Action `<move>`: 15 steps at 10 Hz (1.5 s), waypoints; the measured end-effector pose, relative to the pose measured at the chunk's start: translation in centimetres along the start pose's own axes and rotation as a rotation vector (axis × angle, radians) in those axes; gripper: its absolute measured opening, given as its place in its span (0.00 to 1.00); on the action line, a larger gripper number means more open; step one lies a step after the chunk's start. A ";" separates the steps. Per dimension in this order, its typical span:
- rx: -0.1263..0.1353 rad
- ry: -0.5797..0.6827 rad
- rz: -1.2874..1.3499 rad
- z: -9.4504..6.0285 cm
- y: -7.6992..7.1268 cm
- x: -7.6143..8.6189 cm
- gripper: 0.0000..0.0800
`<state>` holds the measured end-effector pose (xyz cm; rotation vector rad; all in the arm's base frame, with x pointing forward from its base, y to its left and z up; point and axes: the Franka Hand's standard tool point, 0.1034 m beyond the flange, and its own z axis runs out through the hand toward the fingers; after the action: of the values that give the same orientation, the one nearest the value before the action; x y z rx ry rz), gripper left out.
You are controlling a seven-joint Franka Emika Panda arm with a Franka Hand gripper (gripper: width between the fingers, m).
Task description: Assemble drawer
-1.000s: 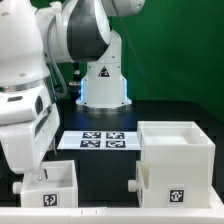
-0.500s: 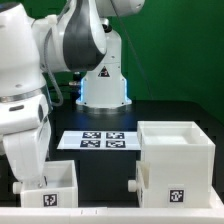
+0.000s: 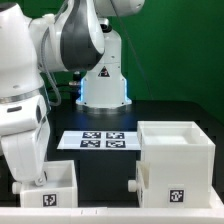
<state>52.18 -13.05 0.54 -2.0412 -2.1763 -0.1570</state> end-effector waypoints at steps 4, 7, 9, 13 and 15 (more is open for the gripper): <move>-0.001 0.001 0.000 -0.1 -0.1 0.0 0.05; 0.000 -0.003 0.013 -2.5 -0.9 2.3 0.05; -0.018 -0.025 0.071 -4.2 0.7 5.5 0.05; -0.028 -0.043 0.067 -4.6 2.5 10.9 0.05; -0.010 -0.037 0.062 -3.7 1.7 10.0 0.05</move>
Offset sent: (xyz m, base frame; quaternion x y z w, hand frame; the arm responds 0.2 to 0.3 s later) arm 0.0000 0.0000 0.0000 0.0000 0.0000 0.0000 1.0000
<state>53.45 -3.80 5.92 -2.1309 -2.1341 -0.1246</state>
